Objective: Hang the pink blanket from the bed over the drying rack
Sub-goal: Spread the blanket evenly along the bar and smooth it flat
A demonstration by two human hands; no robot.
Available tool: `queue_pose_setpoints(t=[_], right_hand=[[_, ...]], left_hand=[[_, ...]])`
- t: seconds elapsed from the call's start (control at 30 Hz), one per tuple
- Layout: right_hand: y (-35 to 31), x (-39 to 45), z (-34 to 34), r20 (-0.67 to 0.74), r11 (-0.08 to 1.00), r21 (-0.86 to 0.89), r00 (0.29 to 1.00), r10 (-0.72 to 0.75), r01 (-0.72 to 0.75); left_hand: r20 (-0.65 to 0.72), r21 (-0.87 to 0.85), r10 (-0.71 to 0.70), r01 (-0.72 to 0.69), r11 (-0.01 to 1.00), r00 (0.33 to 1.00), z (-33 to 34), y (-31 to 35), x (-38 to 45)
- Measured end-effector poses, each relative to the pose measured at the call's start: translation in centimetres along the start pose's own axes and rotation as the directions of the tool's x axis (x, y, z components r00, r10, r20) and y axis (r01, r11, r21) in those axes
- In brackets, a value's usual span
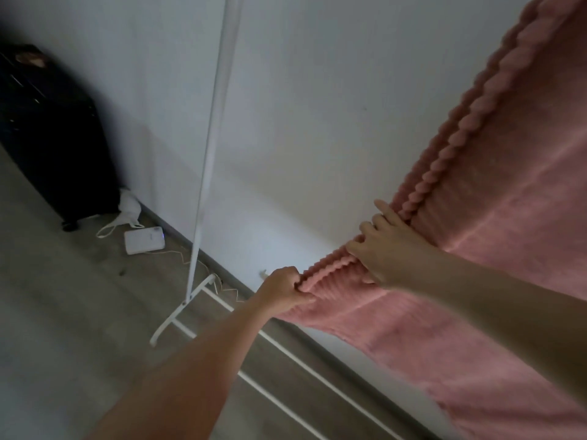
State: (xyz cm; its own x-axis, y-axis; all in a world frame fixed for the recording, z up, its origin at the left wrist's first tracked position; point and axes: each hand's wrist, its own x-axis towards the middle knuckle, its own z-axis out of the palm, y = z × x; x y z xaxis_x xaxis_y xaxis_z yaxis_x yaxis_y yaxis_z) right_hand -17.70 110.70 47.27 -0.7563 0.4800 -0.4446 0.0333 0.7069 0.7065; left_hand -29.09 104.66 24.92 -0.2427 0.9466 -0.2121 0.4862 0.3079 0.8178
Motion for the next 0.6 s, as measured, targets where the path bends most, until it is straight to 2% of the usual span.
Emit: queue_pose_setpoints(t=[0.1, 0.17, 0.23, 0.3, 0.37, 0.43, 0.53, 0.6], right_hand=[[0.0, 1.2, 0.4, -0.077, 0.995, 0.098, 0.997, 0.022, -0.015], [0.0, 2.2, 0.8, -0.256, 0.992, 0.128, 0.967, 0.016, 0.018], [0.3, 3.2, 1.2, -0.43, 0.977, 0.212, 0.9, 0.075, 0.02], [0.4, 4.0, 1.1, -0.511, 0.966, 0.258, 0.849, 0.133, 0.004], [0.5, 4.7, 0.9, -0.562, 0.97, 0.242, 0.817, 0.13, 0.012], [0.5, 5.5, 0.6, -0.57, 0.977, 0.209, 0.817, 0.089, 0.04], [0.3, 6.5, -0.5, -0.557, 0.976, 0.189, 0.83, 0.017, 0.107], [0.4, 6.6, -1.7, -0.615, 0.96, 0.222, 0.788, 0.004, 0.168]], left_hand=[[-0.128, -0.069, 0.004, -0.013, 0.998, 0.992, 0.4, -0.4, 0.4], [-0.222, -0.181, -0.029, -0.012, 0.984, 0.975, 0.4, -0.7, 0.6], [-0.257, -0.271, -0.068, -0.005, 0.963, 0.964, 0.2, -1.1, 0.7], [-0.235, -0.168, -0.017, -0.023, 0.986, 0.972, -0.4, -1.4, 0.8], [-0.212, 0.022, 0.029, -0.025, 0.999, 0.977, -1.5, -1.7, 1.0], [-0.189, 0.146, -0.002, 0.03, 0.989, 0.982, -2.3, -2.1, 1.2], [-0.103, 0.143, -0.114, 0.128, 0.981, 0.988, -3.6, -1.3, 1.1], [-0.04, 0.108, -0.14, 0.144, 0.984, 0.989, -5.0, 0.4, 0.8]])
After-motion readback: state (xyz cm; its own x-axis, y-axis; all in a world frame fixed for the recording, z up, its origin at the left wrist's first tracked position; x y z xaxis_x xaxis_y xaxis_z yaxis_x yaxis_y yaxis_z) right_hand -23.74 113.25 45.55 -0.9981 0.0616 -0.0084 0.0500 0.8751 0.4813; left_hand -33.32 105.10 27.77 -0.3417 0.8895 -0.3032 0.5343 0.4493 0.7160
